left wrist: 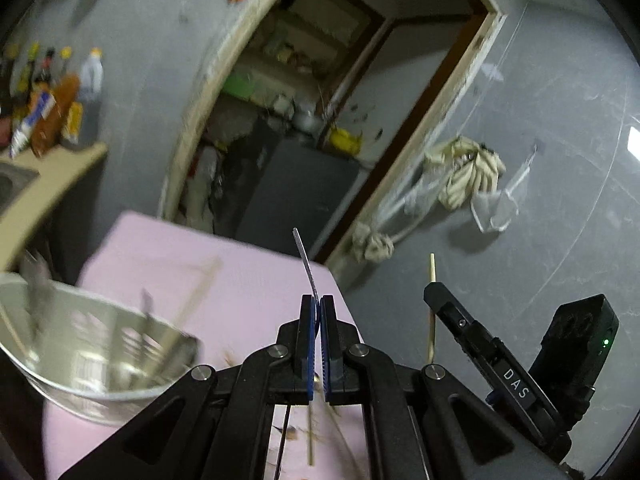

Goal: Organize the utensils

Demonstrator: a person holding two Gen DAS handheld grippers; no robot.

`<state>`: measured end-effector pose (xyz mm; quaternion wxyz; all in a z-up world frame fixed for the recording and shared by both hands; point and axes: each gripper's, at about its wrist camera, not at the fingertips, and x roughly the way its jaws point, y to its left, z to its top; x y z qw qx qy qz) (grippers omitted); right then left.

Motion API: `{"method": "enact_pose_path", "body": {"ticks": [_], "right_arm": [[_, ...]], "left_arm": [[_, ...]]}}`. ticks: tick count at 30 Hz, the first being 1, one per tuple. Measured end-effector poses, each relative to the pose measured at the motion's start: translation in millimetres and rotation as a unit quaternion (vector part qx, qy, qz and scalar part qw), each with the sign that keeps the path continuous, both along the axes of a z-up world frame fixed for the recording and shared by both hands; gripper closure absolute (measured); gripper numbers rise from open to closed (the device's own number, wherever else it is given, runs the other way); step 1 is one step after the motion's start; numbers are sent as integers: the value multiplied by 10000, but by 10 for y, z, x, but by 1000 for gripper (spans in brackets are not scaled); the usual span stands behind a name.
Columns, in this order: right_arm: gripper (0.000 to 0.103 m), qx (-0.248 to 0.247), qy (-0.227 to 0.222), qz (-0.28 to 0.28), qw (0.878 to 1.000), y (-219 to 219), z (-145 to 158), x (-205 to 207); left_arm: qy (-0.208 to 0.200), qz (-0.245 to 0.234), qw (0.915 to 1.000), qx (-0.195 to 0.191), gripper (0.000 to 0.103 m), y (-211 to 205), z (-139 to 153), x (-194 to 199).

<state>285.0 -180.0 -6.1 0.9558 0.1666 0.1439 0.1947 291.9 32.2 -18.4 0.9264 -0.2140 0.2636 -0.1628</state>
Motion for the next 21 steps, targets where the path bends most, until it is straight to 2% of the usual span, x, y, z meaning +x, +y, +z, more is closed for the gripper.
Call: {"method": "enact_pose_path", "body": {"ticks": [5,7,12,16,21], "right_arm": [[99,185,-296,207,9992,388,250,30],[99,416,-421,340,9977,561,336,88],[99,808,-610,413,9940,895,346,254],[99,997,-652,182,9927,1103,225,375],[99,1127,-422,-358,9921,1275,-25,504]], "left_arm": [[-281,288,9991,135,100,416,283,-96],[-364,397,9984,152,100,602,350,-149],[-528,740,9958,41,100,1104,476,-141],[-602,1109,9915,-319,100,1499,396,-124],[-594,1520,9845,-646,100,1807,178,-21]]}}
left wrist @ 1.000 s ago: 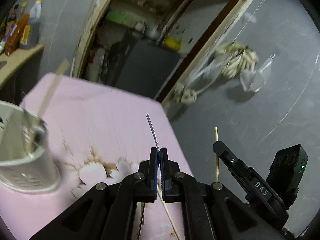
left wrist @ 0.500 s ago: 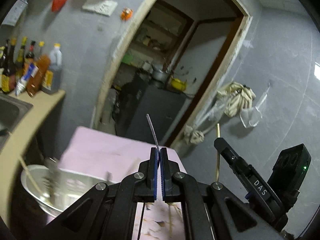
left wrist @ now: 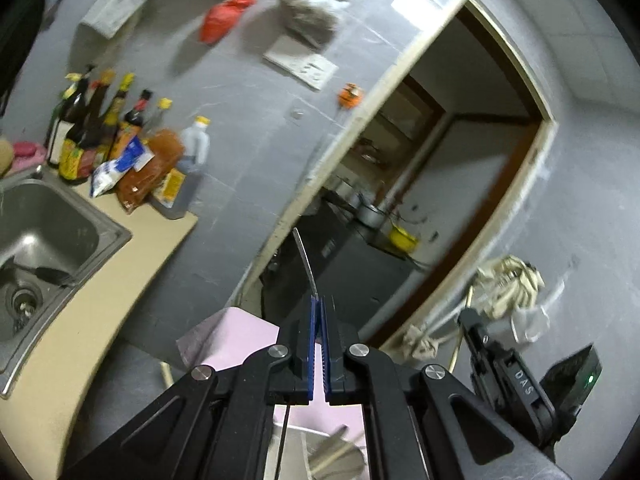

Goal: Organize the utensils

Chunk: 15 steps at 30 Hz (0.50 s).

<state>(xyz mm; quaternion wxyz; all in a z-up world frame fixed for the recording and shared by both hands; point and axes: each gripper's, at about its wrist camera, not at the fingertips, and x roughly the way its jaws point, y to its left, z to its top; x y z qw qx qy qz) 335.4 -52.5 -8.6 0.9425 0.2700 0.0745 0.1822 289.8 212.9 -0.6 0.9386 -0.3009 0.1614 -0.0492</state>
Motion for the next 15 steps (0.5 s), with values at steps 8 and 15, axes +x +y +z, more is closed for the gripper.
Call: {"method": "enact_pose_path", "body": {"ticks": [8,15], "right_arm": [[99,-258,110,-570,9980,131,-186,59],[99,-436,237,-779,9957,173,-247,63]], "left_arm": [[73,272,9996,40,100,144,-285,129],[109,332,9993,152,100,86,-382,101]]}}
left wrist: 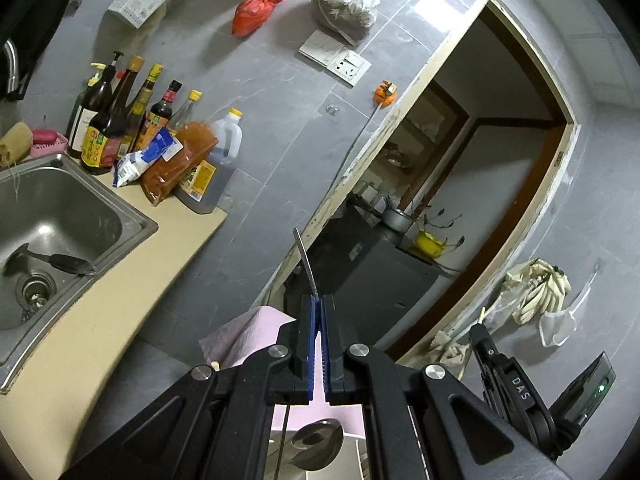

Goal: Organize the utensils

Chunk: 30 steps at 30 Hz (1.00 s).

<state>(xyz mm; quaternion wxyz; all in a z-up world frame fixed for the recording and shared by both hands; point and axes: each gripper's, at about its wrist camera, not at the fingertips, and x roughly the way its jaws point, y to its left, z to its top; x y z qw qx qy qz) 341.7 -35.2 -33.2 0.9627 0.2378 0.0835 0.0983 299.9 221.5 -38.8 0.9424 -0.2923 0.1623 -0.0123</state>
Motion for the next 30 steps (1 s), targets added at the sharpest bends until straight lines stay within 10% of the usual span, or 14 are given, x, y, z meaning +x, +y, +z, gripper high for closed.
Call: {"method": "enact_pose_path", "body": {"ticks": [18,30], "right_arm": [[97,-390,394,177,9983,-26,-106,-101],[69,-591,457,535,9958,-280,43,-305]], "left_arm": [[478,-268,9968,583,100,-207,-58,-103],[717,-480,9915,976,85,-366,10,-233]]}}
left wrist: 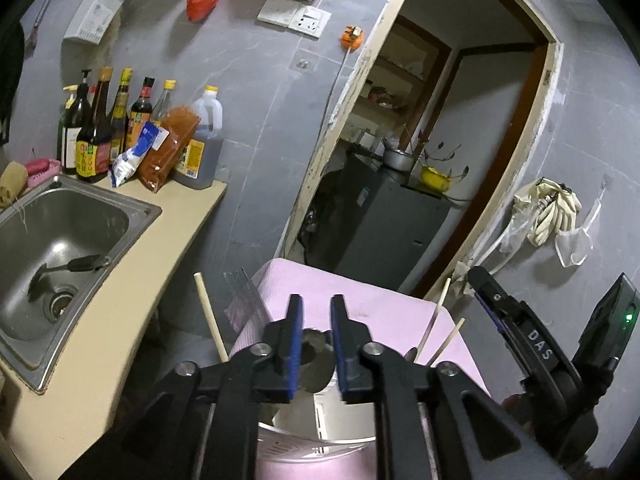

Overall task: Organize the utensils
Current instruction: 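Open both tools to drop the fork and chopstick into the holder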

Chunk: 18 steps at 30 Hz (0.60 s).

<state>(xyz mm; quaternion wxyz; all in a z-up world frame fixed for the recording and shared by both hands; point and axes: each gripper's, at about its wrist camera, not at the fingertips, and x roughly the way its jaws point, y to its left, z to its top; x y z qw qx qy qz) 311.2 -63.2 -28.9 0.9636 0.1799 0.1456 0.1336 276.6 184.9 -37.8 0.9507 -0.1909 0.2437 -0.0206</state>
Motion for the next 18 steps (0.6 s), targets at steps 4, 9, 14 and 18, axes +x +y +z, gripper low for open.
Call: {"method": "enact_pose_path", "body": {"ticks": [4,9,14,18], "right_arm": [[58,-139,-136,-61,9998,-190,137,-100],[46,-340,-180,-15,9993,-400,255,-176],[24,-565,-217,-37,9982,-648,321,-284],[12,-812,-255,-104,9963,-865,357,-369]], "left_arm": [[-155,41,9999,58,74,-75,110,-55],[-453,77,9984,331,46,-259,271,-137],[-617,54,9961,623,27,-508,406,-192],[-703,46,9945,780,13,-691,475,-229]]}}
